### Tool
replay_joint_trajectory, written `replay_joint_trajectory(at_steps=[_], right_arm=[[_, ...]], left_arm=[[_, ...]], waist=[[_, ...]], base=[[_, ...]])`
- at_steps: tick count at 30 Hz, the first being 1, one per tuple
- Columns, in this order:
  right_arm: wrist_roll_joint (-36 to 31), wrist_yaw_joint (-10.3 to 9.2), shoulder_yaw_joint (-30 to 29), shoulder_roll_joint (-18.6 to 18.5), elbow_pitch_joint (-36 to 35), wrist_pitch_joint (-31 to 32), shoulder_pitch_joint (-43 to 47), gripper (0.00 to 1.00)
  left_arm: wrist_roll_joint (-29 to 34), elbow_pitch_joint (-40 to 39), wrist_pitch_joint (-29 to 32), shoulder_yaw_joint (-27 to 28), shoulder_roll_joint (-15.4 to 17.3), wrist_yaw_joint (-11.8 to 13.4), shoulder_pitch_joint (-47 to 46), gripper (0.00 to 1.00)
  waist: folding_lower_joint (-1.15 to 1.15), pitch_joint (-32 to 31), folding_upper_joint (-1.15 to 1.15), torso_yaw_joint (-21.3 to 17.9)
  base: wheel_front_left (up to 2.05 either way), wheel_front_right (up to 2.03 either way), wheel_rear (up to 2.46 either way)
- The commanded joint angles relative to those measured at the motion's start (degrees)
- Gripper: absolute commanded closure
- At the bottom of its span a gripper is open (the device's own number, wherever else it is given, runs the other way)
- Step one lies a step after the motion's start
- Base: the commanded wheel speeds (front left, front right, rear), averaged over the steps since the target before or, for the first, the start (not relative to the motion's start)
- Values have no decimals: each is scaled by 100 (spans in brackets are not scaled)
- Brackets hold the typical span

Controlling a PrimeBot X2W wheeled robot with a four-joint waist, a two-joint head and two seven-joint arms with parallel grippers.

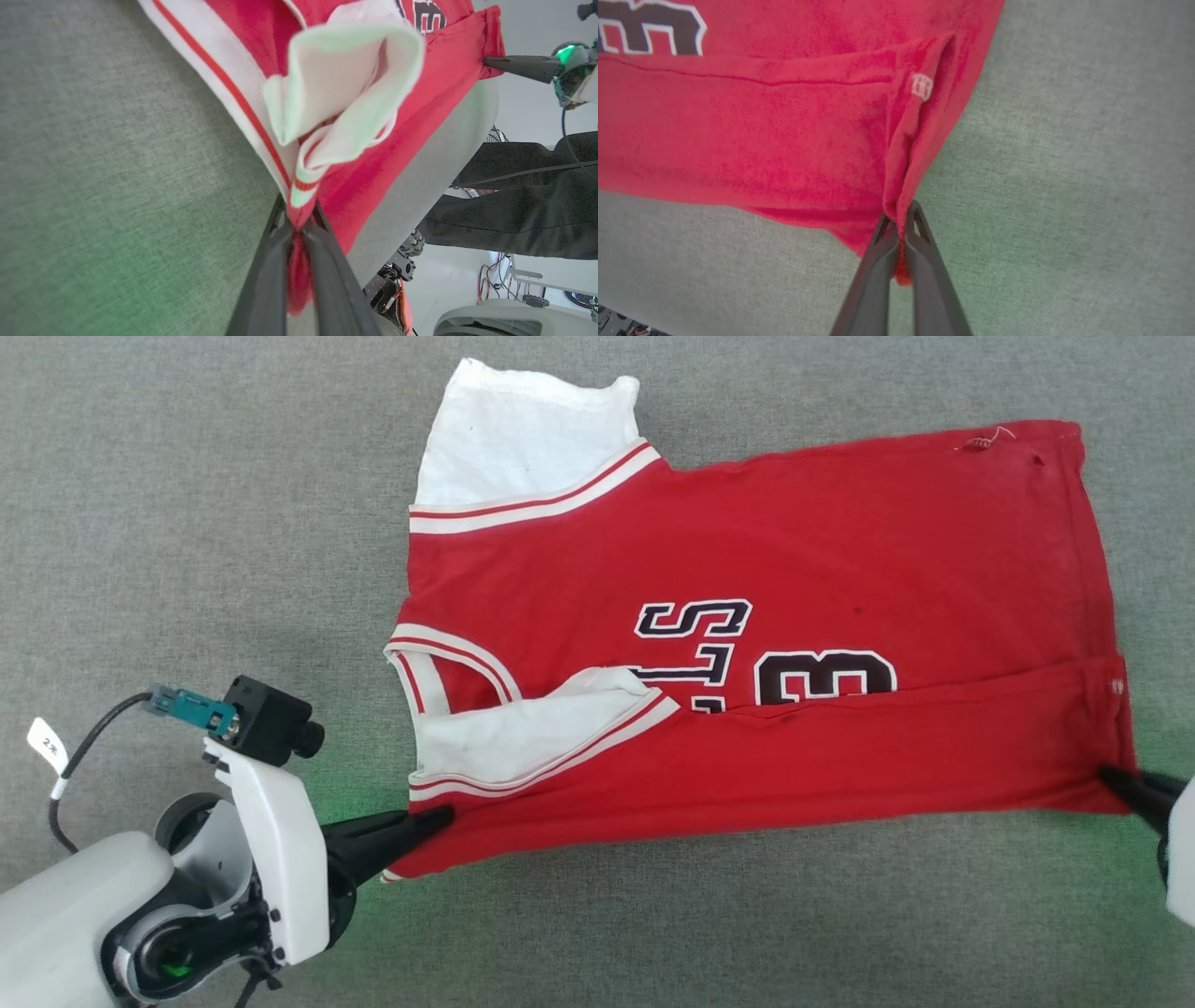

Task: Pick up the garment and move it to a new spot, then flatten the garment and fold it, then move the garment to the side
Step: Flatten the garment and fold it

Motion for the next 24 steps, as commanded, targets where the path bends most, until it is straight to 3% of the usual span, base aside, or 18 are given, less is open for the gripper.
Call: replay_joint_trajectory(at_steps=[1,2,3,4,5,6,12,13,19,24], right_arm=[[-61,-2,-86,42,-58,-103,26,96],[-105,-2,-130,103,-69,-181,15,60],[-150,-2,-153,159,-67,-245,10,1],[-188,-2,-215,231,-75,-336,-8,0],[-222,-2,-312,327,-62,-426,-48,0],[-253,-2,-387,439,-66,-553,-102,0],[-706,-1,-306,817,-235,-1851,-409,0],[-855,-2,-159,977,-125,-2421,-487,0],[-1314,-2,292,1434,299,-4151,-856,0],[-1473,-2,467,1897,631,-5203,-1188,0]], left_arm=[[7,24,-50,9,-46,18,66,100],[19,59,-95,31,-64,45,57,92],[36,94,-133,47,-69,66,59,64],[53,114,-175,62,-73,63,59,55],[60,131,-237,90,-78,62,52,12],[41,163,-308,131,-84,78,60,0],[35,454,-946,439,-68,116,97,0],[134,700,-1302,569,-128,167,96,0],[609,1711,-2146,929,-463,548,-375,0],[1022,2707,-2452,1114,-664,725,-1066,0]], waist=[[0,-10,0,-5],[0,-19,0,-9],[0,-36,0,-18],[0,-53,0,-28],[0,-63,0,-39],[0,-81,0,-56],[0,-151,0,-237],[0,-167,0,-351],[0,-133,0,-776],[0,-3,0,-1204]], base=[[0,0,0],[0,0,0],[0,0,0],[0,0,0],[0,0,0],[0,0,0],[0,0,0],[0,0,0],[0,0,0],[0,0,0]])
